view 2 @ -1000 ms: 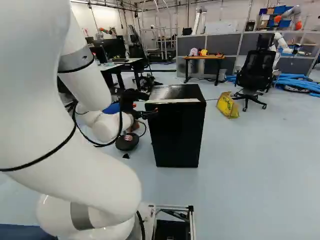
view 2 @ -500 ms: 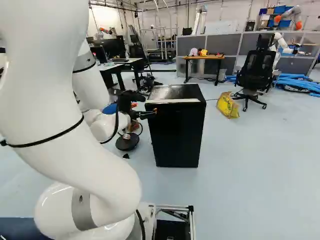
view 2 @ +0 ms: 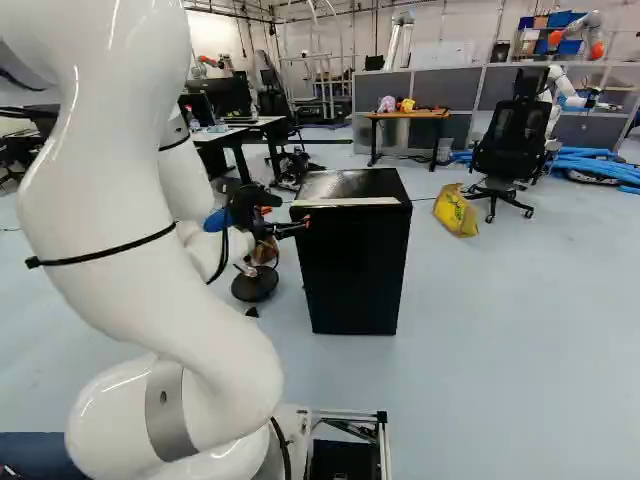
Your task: Grab a drink from the fridge
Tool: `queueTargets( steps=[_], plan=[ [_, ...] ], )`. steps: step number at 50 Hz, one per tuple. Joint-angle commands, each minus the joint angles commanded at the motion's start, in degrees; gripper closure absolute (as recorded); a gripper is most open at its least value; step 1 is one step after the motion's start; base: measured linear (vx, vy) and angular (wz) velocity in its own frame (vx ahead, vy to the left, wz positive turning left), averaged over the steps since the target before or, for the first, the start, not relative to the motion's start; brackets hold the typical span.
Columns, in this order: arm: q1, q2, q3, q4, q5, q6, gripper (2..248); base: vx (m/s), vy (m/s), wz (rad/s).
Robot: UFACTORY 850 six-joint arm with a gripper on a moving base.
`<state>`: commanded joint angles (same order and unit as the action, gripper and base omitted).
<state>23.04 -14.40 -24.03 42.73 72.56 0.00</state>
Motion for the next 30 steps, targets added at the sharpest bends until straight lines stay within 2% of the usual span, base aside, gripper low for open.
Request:
queueTargets(
  steps=[12, 30],
  plan=[
    [1.47, -3.28, -1.65, 2.8, 2.91, 0.0, 3, 0.0, 0.0, 0.0],
    [2.64, -7.83, -3.88, 6.88, 5.35, 0.0, 3, 0.0, 0.0, 0.0]
  ],
)
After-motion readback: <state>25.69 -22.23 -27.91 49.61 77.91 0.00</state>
